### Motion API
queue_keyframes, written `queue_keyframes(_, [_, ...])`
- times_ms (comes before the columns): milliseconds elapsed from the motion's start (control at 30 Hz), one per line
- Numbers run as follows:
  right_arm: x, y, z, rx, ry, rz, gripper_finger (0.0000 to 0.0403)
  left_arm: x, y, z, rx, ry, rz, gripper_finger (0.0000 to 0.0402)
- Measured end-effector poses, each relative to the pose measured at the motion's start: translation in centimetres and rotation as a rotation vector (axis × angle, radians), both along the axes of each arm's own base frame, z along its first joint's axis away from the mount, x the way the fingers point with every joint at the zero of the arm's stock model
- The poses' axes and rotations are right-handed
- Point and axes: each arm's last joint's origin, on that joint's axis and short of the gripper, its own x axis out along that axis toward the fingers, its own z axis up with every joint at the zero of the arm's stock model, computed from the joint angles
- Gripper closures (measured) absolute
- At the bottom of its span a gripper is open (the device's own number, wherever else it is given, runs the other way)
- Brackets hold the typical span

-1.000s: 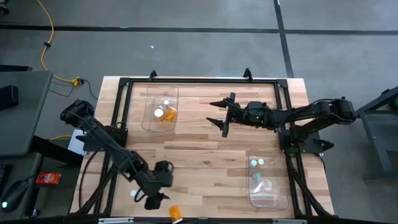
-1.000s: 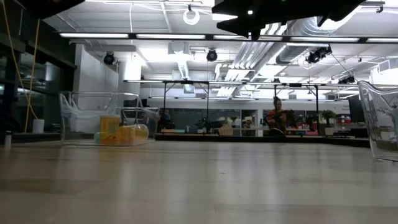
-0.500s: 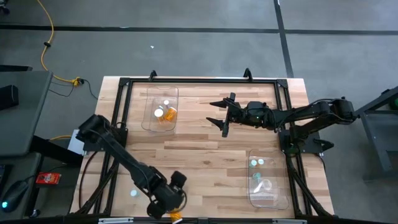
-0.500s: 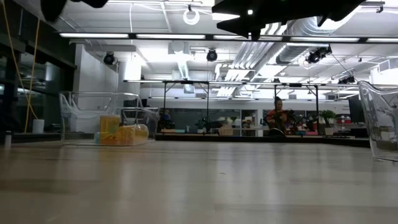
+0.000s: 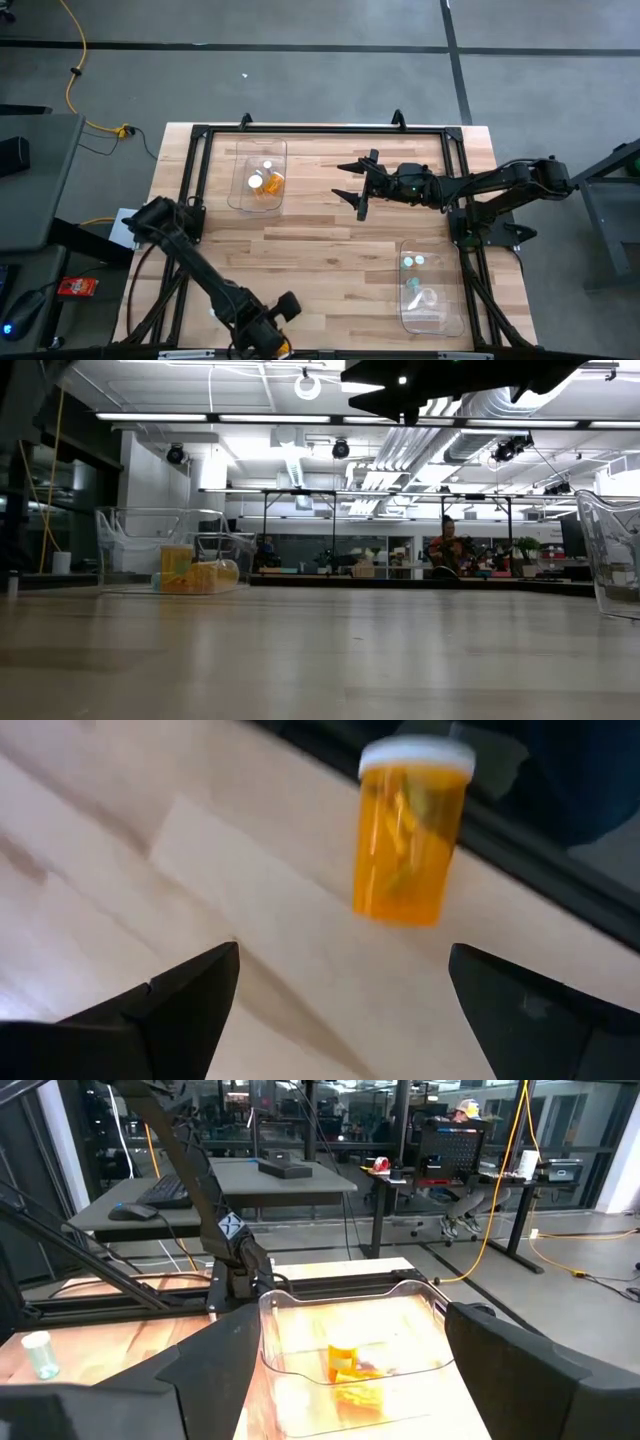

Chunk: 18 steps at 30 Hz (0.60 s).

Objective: Pick and place medicine bottles into bin by pill shape (circle, oval)
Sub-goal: Put the orange capsule bottle into the left transparent bin

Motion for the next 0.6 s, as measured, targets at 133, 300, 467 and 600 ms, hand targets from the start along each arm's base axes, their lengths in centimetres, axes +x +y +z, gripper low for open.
queue_keyframes(133, [0.0,0.0,0.0,0.000,-0.002,0.000,0.0091,0.0,-0.9,0.1,-0.014,-0.048,-0.064,0.0052])
queue_keyframes(300, [0.0,0.0,0.1,-0.001,-0.008,0.000,0.0091,0.0,-1.4,-1.6,0.009,-0.004,-0.109,0.0053])
queue_keyframes(467, [0.0,0.0,0.1,-0.001,-0.015,-0.001,0.0091,-0.1,-1.8,-3.5,0.073,0.030,-0.179,0.0053])
queue_keyframes(600, [0.0,0.0,0.2,-0.001,-0.017,-0.001,0.0091,-0.2,-2.2,-3.7,0.091,0.012,-0.209,0.0053])
